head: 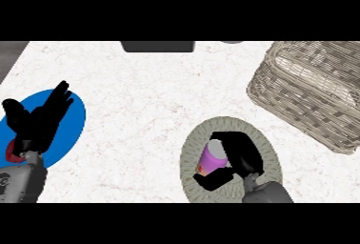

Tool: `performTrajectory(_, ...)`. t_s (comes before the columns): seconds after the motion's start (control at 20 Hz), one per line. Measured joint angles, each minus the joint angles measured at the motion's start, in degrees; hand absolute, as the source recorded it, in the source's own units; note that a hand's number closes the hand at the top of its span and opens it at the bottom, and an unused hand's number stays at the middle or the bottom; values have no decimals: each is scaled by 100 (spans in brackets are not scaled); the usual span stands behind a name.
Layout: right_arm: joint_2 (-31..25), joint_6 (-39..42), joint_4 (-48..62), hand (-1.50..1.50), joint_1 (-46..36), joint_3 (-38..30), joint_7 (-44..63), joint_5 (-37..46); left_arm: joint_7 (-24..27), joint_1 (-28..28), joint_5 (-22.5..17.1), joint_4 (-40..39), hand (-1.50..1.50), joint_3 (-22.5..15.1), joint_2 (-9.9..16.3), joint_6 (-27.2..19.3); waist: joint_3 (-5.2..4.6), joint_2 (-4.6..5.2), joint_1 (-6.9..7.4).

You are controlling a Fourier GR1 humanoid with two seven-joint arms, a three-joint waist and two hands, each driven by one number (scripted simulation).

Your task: Pick the can from the placemat and place it in the basket

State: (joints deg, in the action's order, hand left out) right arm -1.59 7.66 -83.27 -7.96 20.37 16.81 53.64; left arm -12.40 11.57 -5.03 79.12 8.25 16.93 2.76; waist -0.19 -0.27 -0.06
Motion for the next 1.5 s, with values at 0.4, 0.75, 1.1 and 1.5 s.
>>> performTrajectory(0.4,137,-2651,-644,150,-738,1210,1834,-855,-11,168,58,-84,0,-146,-127,2,24,19,196)
performTrajectory(0.75,144,-3651,-860,150,-2242,1911,3993,147,-24,195,53,-118,0,-78,-82,2,9,-9,154)
performTrajectory(1.1,114,-3109,-740,150,-3646,1473,4875,762,-69,88,74,11,0,-61,-72,-14,9,-8,105)
performTrajectory(1.5,119,-2689,32,150,-4982,288,4952,968,-41,79,139,29,0,-93,-140,-59,12,12,78)
